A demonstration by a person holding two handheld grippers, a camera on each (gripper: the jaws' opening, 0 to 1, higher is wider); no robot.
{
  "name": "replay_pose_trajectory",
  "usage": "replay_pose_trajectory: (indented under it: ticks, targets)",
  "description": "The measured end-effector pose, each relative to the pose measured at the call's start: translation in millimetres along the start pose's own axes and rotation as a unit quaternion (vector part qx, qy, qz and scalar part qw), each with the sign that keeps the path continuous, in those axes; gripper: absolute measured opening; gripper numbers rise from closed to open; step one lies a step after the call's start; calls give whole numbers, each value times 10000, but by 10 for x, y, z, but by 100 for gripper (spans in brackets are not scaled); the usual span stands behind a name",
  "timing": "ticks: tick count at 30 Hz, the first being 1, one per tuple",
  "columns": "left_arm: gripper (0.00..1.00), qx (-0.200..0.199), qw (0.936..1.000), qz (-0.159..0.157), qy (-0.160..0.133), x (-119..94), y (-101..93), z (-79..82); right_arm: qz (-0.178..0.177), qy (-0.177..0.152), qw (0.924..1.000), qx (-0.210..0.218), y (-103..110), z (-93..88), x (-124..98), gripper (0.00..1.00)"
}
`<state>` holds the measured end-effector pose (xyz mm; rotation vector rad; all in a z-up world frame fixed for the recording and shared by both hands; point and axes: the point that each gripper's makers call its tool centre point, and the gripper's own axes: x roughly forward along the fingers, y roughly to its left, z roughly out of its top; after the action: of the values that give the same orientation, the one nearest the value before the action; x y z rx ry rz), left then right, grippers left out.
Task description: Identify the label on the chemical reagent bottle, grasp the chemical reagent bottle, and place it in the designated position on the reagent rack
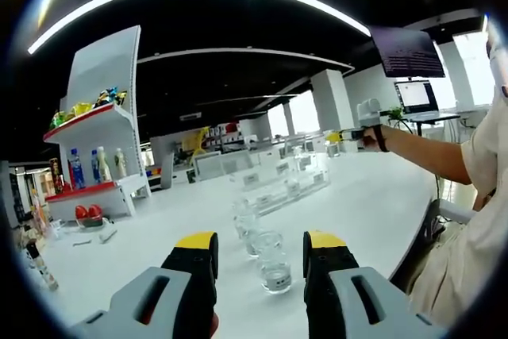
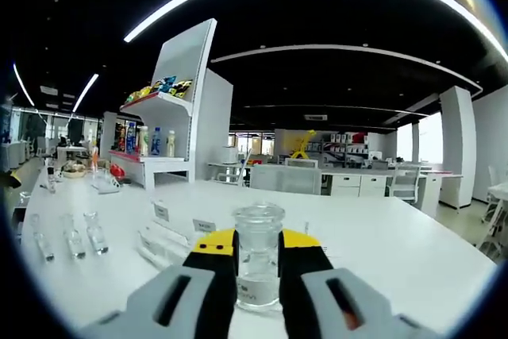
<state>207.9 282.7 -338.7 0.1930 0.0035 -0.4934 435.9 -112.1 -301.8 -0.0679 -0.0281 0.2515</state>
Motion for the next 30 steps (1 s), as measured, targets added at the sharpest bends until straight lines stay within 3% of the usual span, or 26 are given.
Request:
replay_pose_trajectory:
  ticks: [30]
  targets:
    - [44, 213, 9998, -17, -57, -40, -3, 117, 77, -29, 9999, 98, 51, -19, 508, 19]
